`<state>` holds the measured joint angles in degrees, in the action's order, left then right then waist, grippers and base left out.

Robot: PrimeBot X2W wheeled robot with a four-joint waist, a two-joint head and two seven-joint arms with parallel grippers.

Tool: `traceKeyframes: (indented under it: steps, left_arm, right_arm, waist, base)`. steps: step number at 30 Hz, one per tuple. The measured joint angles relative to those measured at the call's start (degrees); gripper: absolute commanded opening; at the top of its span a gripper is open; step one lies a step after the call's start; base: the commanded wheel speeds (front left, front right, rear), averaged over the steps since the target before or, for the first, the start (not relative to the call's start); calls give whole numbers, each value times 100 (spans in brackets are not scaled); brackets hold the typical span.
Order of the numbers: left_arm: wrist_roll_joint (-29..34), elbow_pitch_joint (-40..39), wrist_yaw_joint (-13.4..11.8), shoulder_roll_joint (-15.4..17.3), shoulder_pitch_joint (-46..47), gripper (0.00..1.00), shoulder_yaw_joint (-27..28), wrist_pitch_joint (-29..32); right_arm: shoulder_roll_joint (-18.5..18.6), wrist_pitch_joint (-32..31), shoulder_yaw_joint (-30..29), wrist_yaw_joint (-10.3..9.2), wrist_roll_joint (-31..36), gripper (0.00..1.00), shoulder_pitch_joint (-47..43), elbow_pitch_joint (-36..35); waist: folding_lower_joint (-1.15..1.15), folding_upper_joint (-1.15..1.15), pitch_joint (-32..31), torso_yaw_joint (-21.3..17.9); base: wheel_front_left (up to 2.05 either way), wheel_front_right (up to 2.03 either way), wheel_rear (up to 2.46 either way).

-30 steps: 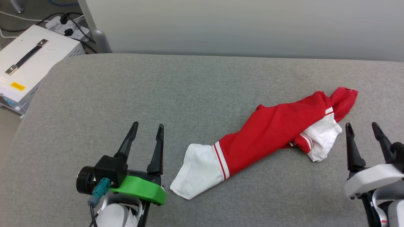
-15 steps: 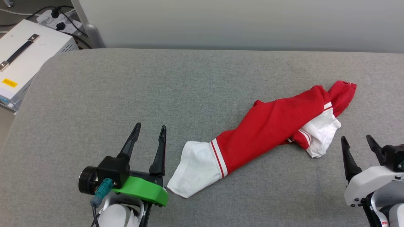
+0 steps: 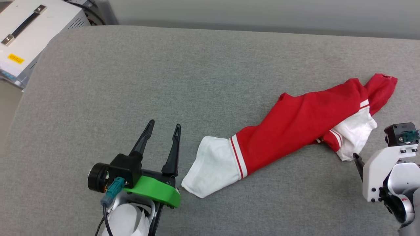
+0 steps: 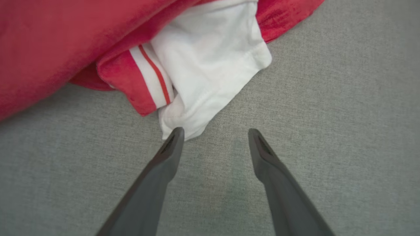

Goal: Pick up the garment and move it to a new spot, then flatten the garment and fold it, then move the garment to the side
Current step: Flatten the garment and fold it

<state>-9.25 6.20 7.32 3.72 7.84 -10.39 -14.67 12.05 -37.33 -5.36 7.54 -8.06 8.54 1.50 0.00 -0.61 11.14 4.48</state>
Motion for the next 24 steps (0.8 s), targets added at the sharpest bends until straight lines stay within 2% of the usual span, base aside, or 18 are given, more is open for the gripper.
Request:
traceKeyframes:
  steps: [6,13,14,15,16,24]
  left_arm:
    - [-37,33,0,1,85,100,-20,0]
    - [-37,23,0,1,143,100,-34,0]
    - [-37,23,0,1,151,100,-36,0]
    - [-37,22,0,1,167,100,-36,0]
    - [-37,21,0,1,179,100,-33,0]
    - [-34,62,0,4,181,100,51,0]
  right_arm:
    - [89,-334,87,0,-29,100,162,127]
    - [110,-447,188,0,-35,100,265,343]
    - [116,-449,188,0,-35,58,276,380]
    - [130,-453,201,0,-31,9,294,412]
    - [146,-450,212,0,-24,0,318,434]
    - [149,-274,135,0,86,0,304,516]
  waist:
    - [0,0,174,248]
    - [0,0,329,405]
    - [0,0,346,417]
    - [0,0,362,429]
    - [0,0,375,437]
    - [0,0,288,328]
  base:
    - [0,0,0]
    - [0,0,0]
    - [0,0,0]
    - [0,0,0]
    - [0,0,0]
    - [0,0,0]
